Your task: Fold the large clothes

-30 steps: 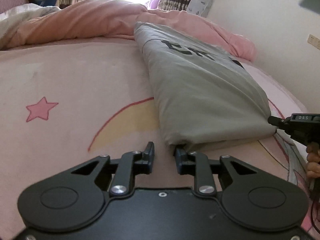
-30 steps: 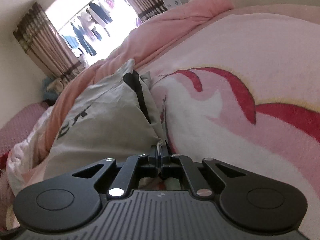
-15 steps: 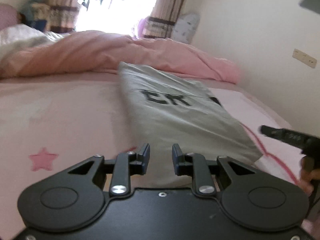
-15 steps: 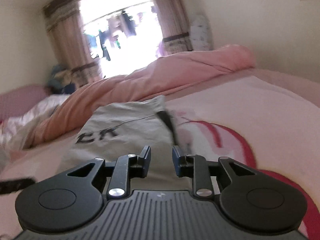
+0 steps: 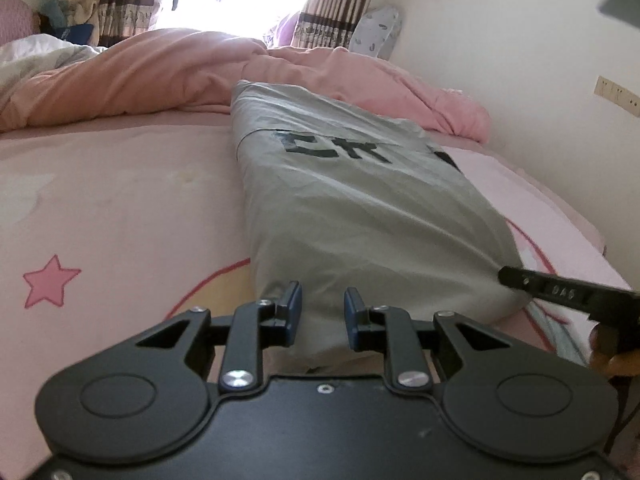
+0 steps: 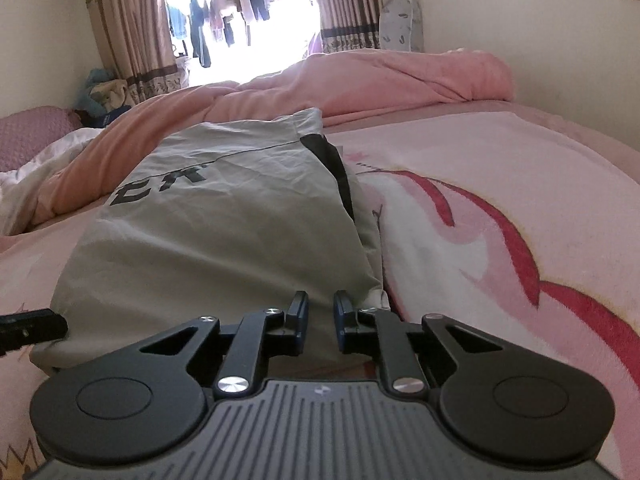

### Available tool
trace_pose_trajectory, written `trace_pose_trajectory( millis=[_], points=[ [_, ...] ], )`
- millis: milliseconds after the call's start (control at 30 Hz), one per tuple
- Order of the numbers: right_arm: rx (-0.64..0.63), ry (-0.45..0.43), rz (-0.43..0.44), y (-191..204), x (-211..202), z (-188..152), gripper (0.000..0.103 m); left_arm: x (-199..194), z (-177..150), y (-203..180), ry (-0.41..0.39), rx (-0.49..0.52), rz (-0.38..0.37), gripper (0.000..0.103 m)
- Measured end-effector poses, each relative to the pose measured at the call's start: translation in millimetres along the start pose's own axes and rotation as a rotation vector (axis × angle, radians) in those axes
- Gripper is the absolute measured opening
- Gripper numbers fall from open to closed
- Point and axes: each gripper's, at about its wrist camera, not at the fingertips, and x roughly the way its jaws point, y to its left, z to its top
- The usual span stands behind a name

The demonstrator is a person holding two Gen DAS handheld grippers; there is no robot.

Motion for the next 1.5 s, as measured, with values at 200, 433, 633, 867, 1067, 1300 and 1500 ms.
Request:
trace_pose_trajectory(
  millis=[200,433,633,867,1067,1300,1500],
  points=[
    [0.004,0.015,-0.003,-1,-3,5,0.015,1,1,-4,0.004,0.017,0.022,0.021],
    [-0.015,-0.075,0.028,5,-10,47,0.017,-7,52,-8,-0.031,0.021,0.006,0.022],
    [-0.052,-0.044,-0.003,14,32,61,0.017,33,65,-5,0.027,0.018,0.017,0.022],
    [-0.034,-0.022,-0.016,3,54,49,0.016,55,46,1,0.035,0.040,0.023,0.022],
    [-0.014,-0.045,0.017,0,21,50,0.018,31,50,-3,0.005,-0.014,-0.031,0.023],
    [-0.101,-0.045,0.083,9,-23,23,0.018,-10,19,-19,-0.006,-0.001,-0.081,0.025],
    [-0.098,0.022,0.057,3,-13,-1,0.018,6,-1,-19,0.036,-0.015,-0.076,0.026]
  ],
)
